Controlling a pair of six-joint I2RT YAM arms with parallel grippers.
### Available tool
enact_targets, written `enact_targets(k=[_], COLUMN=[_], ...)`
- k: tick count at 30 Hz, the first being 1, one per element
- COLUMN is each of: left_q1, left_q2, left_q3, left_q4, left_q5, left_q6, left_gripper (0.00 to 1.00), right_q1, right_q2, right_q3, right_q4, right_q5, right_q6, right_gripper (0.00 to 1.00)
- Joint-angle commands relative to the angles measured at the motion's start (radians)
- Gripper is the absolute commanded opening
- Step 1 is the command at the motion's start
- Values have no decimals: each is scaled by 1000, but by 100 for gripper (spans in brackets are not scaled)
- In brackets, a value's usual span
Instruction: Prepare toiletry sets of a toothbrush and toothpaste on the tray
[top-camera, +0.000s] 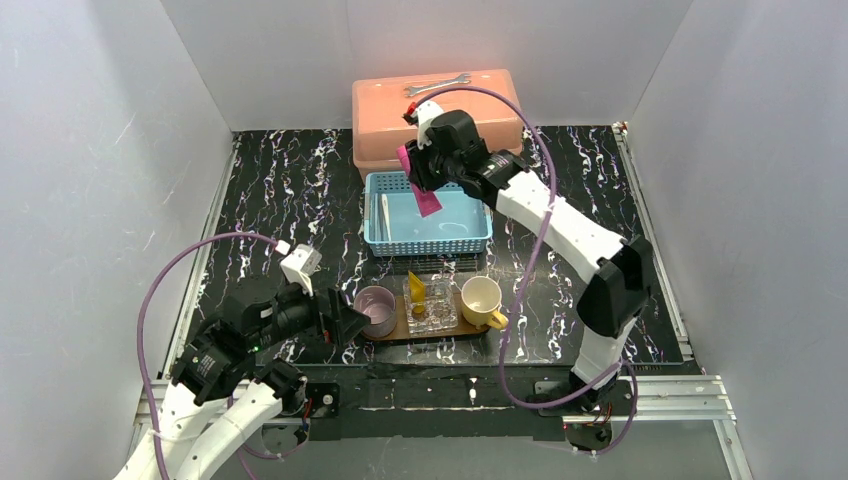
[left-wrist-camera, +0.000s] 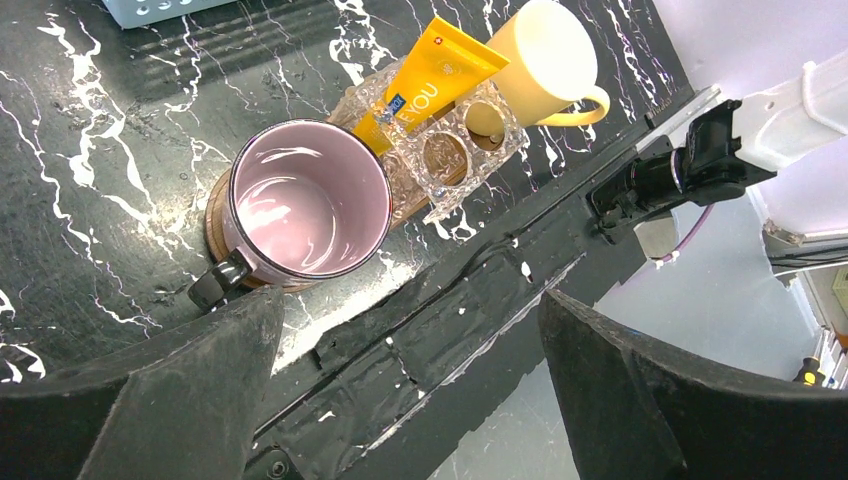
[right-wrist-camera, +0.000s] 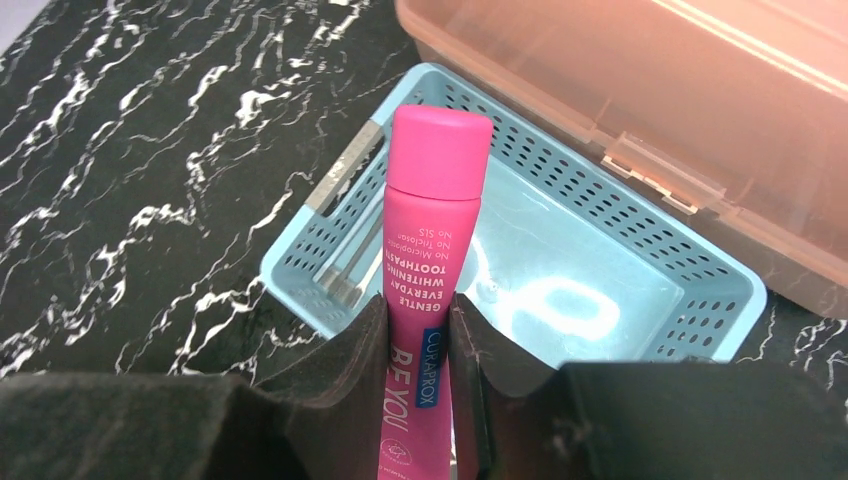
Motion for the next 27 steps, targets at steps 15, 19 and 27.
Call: enact_targets(k=[15, 19, 27], left_q1=[5, 5, 5], left_q2=[83, 101, 163], left_q3=[58, 72, 81], left_q4=[88, 102, 151], left_q5=[161, 194, 278], left_q6=[-166, -207, -275], left_gripper=[98, 98, 98], right_q1=[301, 354, 427], right_q2=[-460, -530, -611], right_q3=[-284, -361, -442], right_q4=[-181, -192, -225], right_q5=[8, -2, -117], right_q6=[-229, -228, -222], right_gripper=[4, 3, 2])
